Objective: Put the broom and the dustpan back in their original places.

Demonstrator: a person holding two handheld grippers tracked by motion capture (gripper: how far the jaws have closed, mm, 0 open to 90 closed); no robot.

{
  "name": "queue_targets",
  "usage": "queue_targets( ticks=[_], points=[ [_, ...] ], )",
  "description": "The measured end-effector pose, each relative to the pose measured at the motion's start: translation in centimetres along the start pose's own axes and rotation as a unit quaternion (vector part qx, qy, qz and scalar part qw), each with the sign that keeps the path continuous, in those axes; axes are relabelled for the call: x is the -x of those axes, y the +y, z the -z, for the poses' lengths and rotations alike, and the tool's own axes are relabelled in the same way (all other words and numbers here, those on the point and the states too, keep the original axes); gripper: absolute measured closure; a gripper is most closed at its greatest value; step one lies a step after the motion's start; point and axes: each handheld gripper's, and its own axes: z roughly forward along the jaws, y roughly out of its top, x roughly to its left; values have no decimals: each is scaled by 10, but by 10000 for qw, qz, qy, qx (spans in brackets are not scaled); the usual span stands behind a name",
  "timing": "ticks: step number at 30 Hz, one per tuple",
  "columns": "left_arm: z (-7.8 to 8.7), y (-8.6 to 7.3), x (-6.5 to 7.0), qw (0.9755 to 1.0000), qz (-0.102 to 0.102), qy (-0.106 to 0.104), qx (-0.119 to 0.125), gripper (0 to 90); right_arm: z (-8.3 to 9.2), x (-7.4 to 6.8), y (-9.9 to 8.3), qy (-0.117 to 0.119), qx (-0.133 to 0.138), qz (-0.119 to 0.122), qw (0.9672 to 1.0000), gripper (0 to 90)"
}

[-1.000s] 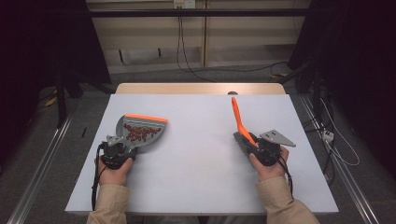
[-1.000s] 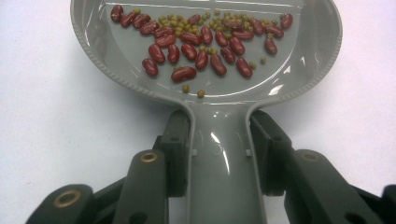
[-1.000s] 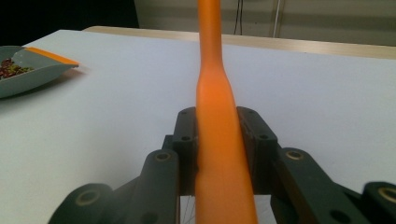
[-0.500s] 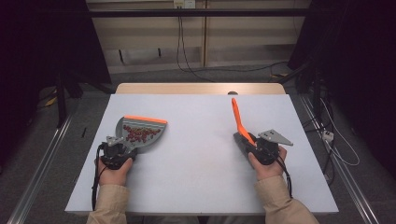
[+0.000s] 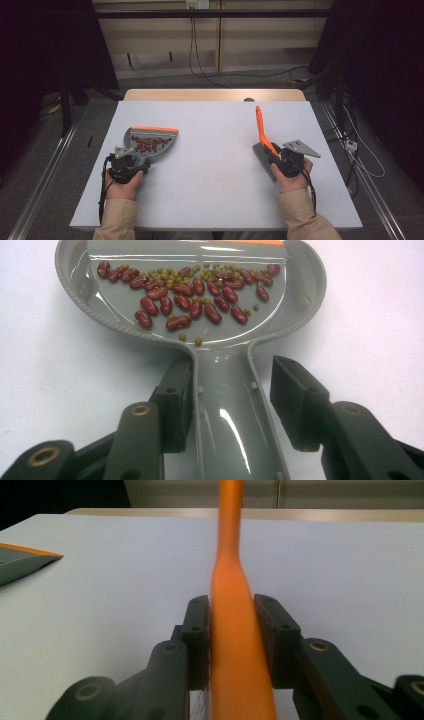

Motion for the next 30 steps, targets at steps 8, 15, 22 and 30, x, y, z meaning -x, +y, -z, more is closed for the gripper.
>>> queue_targets(
  ticks=[8,15,22,30],
  points=[
    [1,0,0,10000,-45,-48,22,481,4,4,-2,-28,4,-39,10000,661],
    [3,1,1,9998,-101,-136,68,412,7,5,-2,-91,-32,64,9999,585],
    [6,3,4,9996,-144,-205,150,279,12,13,-1,-255,-47,188,9995,348],
    [13,8,7,9983,-270,-263,435,130,19,17,0,-133,28,455,9989,217]
  ],
)
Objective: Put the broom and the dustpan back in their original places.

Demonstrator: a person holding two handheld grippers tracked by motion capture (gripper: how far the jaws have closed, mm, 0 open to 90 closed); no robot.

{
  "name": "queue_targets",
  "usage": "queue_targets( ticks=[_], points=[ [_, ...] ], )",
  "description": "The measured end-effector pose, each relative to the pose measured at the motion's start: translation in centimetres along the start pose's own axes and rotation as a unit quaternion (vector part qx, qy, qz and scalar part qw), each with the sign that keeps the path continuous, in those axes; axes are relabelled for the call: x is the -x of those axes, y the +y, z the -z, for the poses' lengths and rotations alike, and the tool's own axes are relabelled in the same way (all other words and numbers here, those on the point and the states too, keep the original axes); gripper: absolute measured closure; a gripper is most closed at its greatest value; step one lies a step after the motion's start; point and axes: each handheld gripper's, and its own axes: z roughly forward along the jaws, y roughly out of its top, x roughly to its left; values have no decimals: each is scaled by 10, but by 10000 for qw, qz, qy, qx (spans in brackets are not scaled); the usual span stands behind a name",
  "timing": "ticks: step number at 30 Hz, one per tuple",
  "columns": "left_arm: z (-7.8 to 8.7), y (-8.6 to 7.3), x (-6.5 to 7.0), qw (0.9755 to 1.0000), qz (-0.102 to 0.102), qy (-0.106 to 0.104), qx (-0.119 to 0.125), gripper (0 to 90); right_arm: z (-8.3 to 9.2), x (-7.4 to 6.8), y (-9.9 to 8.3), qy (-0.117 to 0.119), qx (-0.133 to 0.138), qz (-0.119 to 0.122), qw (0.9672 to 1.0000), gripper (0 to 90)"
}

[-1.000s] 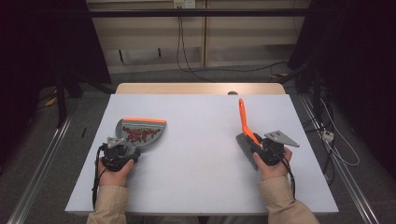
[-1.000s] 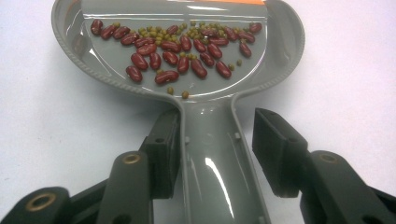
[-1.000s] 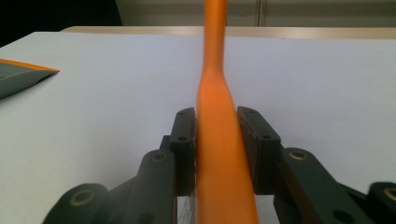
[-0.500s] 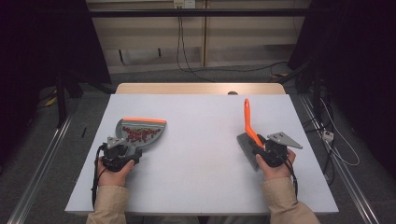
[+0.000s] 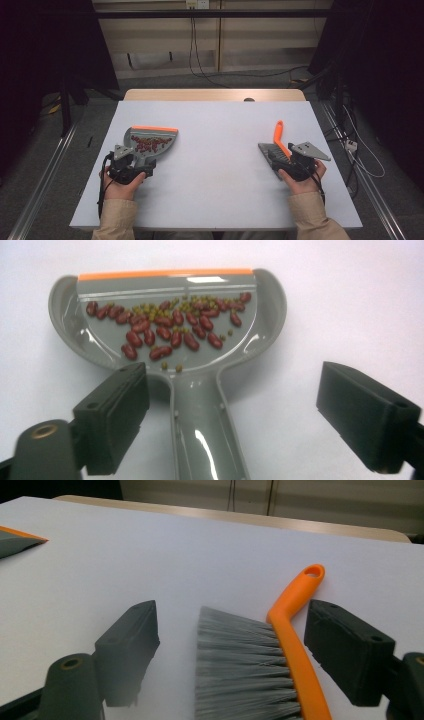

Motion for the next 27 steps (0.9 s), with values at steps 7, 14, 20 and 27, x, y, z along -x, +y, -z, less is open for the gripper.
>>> queue_targets(
  ticks=[7,14,20,27],
  points=[
    [4,3,-2,9995,-177,-147,214,92,0,19,-1,34,-124,-55,9999,216],
    [5,5,-7,9993,-167,-227,245,84,-2,33,-6,-95,-303,-39,9995,271],
    [5,6,-10,9991,-164,-265,288,83,-3,41,-8,-145,-368,-15,9992,431],
    [5,7,-10,9983,-253,-391,340,84,-6,45,-9,-157,-473,303,9983,760]
  ],
)
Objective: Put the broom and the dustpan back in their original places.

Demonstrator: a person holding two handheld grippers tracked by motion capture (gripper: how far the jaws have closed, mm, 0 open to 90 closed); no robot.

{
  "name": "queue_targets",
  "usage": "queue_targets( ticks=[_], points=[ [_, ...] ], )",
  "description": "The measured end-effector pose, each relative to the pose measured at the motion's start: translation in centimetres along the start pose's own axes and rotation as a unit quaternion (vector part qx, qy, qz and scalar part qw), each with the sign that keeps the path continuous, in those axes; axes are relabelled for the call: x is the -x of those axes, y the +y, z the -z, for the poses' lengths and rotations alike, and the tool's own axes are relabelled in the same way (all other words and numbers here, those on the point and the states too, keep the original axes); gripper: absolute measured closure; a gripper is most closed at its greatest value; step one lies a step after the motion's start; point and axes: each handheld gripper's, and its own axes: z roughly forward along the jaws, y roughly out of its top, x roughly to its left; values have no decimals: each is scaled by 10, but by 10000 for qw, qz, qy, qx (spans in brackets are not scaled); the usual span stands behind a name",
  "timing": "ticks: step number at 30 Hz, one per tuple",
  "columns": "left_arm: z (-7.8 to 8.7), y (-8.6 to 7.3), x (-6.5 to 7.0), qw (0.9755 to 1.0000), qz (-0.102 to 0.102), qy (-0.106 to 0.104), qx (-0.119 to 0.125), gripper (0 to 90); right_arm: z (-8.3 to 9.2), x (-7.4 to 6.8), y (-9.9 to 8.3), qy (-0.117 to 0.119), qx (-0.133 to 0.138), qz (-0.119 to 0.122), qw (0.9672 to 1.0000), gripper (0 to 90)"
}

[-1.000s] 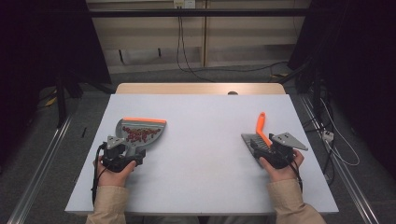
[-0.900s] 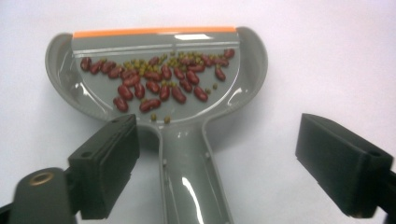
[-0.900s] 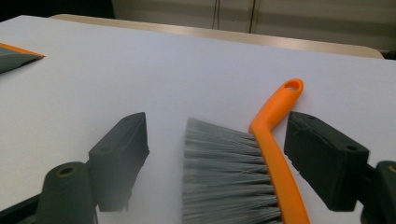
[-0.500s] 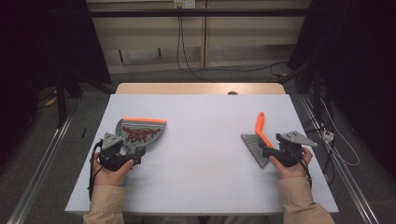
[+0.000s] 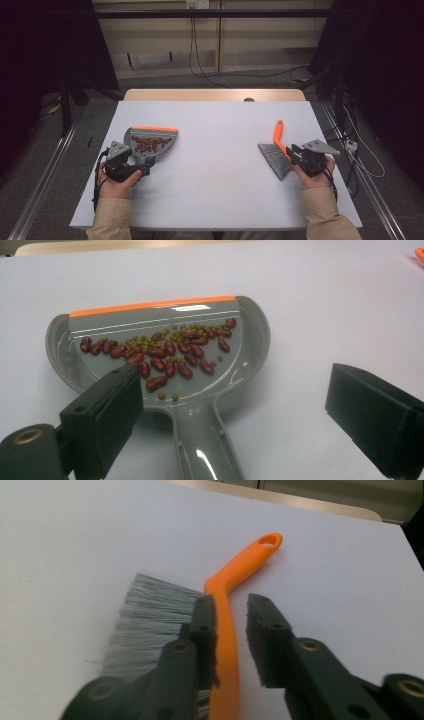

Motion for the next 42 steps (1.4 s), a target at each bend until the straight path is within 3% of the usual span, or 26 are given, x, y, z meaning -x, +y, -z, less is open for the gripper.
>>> queue_targets(
  ticks=[4,19,23,29,31,34,36,38,40,42],
  points=[
    [-1,0,-1,10000,10,-50,-16,84,-2,3,-1,-149,-122,80,9998,857],
    [4,-6,-11,9999,155,67,-19,98,-9,5,-8,-382,-590,279,9971,900],
    [4,-6,-9,9999,121,33,-23,98,-13,4,-10,-304,-766,284,9962,900],
    [3,-5,-7,10000,92,0,-29,100,-9,-1,-11,46,-692,160,9975,900],
    [3,-5,-7,10000,93,-7,-17,99,-8,-3,-12,-2,-645,139,9978,900],
    [4,-6,-7,10000,58,-59,0,99,-4,-2,-12,-10,-464,59,9989,823],
    [5,-6,-7,9999,42,-98,19,97,1,-2,-12,2,-314,-132,9994,736],
    [6,-6,-7,9999,28,-144,34,96,5,-3,-11,163,-155,-286,9993,642],
    [7,-6,-6,9997,27,-229,105,91,8,-8,-10,273,-34,-212,9994,593],
    [8,-6,-6,9995,-13,-286,130,91,10,-13,-9,423,89,-245,9988,486]
  ],
)
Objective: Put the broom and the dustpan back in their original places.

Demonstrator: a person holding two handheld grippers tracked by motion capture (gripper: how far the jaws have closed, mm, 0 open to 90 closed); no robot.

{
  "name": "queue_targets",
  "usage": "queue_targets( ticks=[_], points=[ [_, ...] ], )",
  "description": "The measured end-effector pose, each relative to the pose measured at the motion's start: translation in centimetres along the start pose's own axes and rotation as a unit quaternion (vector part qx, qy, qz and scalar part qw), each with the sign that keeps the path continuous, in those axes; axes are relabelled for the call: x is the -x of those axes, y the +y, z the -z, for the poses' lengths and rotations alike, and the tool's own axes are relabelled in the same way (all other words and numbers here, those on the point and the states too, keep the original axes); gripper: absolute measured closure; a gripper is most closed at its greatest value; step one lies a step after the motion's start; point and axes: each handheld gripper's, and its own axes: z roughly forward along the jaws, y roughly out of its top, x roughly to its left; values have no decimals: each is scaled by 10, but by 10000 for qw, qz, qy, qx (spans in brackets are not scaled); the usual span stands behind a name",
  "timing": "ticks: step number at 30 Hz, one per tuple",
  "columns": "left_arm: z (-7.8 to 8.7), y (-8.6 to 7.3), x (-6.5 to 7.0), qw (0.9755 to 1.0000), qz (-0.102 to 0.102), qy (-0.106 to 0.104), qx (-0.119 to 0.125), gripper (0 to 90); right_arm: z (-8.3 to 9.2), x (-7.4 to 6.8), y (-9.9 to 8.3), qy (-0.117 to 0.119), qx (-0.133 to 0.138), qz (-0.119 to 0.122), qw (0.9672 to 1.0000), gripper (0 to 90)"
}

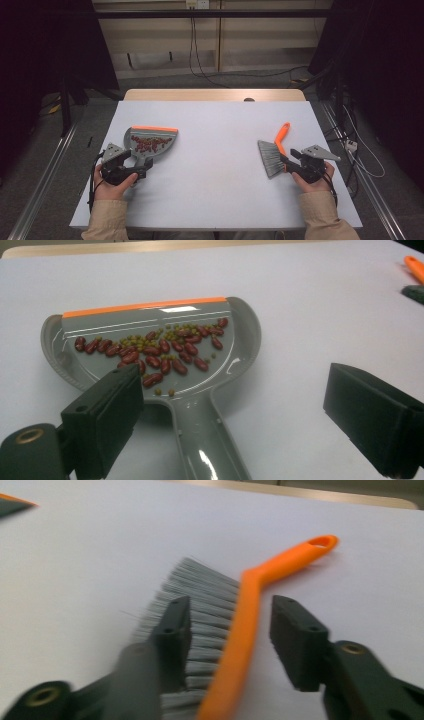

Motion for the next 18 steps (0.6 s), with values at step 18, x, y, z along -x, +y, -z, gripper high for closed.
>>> queue_targets(
  ticks=[18],
  points=[
    [6,-1,7,9984,-163,-527,145,84,19,-20,-8,849,201,-26,9962,234]
  ],
)
